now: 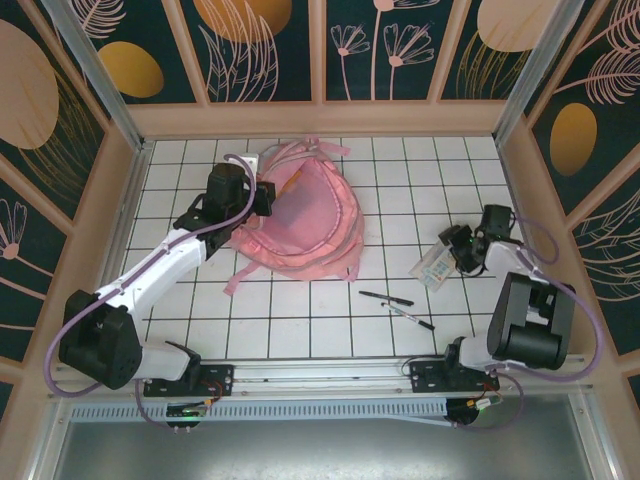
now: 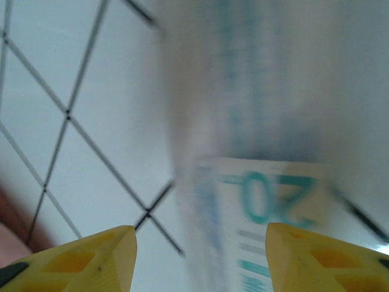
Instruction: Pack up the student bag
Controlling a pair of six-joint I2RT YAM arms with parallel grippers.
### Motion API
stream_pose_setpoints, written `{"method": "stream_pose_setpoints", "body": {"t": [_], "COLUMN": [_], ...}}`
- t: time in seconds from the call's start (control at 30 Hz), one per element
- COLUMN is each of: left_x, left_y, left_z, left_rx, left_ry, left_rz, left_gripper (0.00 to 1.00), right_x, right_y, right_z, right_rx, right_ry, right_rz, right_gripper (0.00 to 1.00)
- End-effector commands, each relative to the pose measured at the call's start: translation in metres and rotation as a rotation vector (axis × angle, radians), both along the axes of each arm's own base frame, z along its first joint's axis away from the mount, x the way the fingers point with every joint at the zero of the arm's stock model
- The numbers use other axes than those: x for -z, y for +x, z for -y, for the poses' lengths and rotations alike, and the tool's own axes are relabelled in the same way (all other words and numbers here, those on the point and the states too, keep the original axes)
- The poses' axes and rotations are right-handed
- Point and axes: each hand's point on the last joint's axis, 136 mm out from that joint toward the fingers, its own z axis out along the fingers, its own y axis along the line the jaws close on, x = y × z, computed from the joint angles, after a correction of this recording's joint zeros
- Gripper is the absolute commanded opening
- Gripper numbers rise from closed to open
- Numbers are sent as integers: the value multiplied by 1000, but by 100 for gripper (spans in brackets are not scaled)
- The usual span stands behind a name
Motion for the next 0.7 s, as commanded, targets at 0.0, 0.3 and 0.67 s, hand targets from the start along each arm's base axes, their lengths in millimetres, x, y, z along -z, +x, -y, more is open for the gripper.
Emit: {"method": "stream_pose_setpoints", "body": {"t": [0.0,0.3,0.67], "left_x": [-33,-15,-10], "left_y": [4,1,1], "left_z": [2,4,7], "left_rx": [0,19,45], "left_ry": [-65,-59,-37], "left_rz": [116,86,79], "left_gripper": [0,0,0], "right_x": [4,36,46], "right_y": [-21,-33,-21], "right_z": [11,8,-3], "right_rx": [5,-12,-53], "right_ry": [-56,-35,27], "right_rz": [-27,-109,-42], "right_gripper": [59,59,25]}}
